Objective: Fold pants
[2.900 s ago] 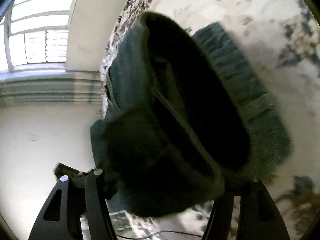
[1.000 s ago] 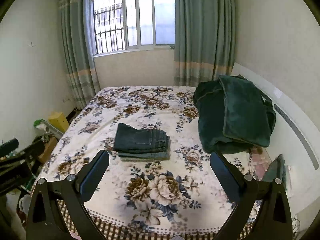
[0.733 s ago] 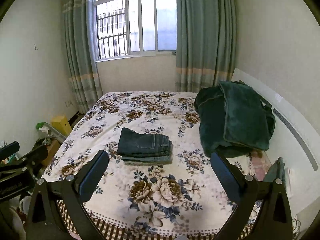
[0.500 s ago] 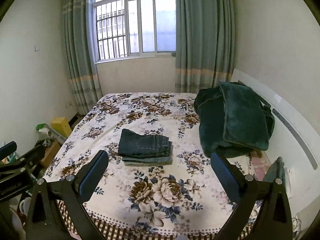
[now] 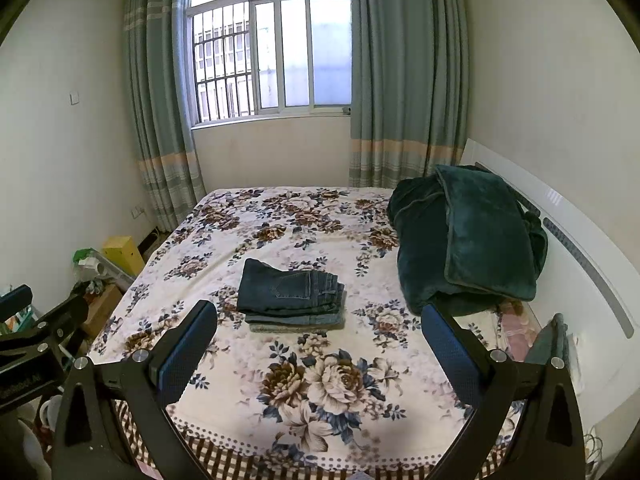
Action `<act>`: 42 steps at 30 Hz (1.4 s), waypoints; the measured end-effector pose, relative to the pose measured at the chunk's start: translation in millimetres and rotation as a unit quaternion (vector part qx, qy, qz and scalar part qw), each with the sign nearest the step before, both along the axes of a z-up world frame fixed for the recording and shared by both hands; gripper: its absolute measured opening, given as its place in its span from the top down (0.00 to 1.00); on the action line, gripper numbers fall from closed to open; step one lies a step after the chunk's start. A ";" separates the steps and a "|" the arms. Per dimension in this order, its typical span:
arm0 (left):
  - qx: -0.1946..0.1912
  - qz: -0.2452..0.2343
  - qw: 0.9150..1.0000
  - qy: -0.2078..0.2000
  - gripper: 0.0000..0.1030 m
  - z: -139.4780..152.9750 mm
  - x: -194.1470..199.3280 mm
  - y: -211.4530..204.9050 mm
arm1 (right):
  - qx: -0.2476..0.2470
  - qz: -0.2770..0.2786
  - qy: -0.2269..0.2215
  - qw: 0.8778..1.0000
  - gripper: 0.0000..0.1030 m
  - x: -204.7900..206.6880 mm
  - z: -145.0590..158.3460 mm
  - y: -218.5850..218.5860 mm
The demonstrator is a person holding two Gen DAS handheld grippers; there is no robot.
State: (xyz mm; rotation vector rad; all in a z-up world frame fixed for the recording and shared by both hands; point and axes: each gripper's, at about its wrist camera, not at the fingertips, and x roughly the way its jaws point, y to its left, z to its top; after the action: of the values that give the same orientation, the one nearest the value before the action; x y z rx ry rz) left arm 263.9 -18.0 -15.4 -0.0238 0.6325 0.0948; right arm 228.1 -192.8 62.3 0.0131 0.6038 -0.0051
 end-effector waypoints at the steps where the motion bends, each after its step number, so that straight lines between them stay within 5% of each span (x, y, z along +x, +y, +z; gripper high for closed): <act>1: 0.001 0.001 1.000 0.000 0.00 0.1 -1.5 -0.1 | 0.001 0.001 0.001 1.000 0.00 0.2 0.1 -0.3; 42: 0.000 -0.001 1.000 -0.010 0.00 17.0 -12.4 -1.4 | 0.002 0.006 -0.007 1.000 0.00 -3.6 5.0 -1.2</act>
State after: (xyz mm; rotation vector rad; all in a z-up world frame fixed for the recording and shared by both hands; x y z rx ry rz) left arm 251.5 -19.4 1.6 -0.0245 0.6124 0.0931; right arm 224.5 -193.9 67.2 0.0129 0.5901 0.0075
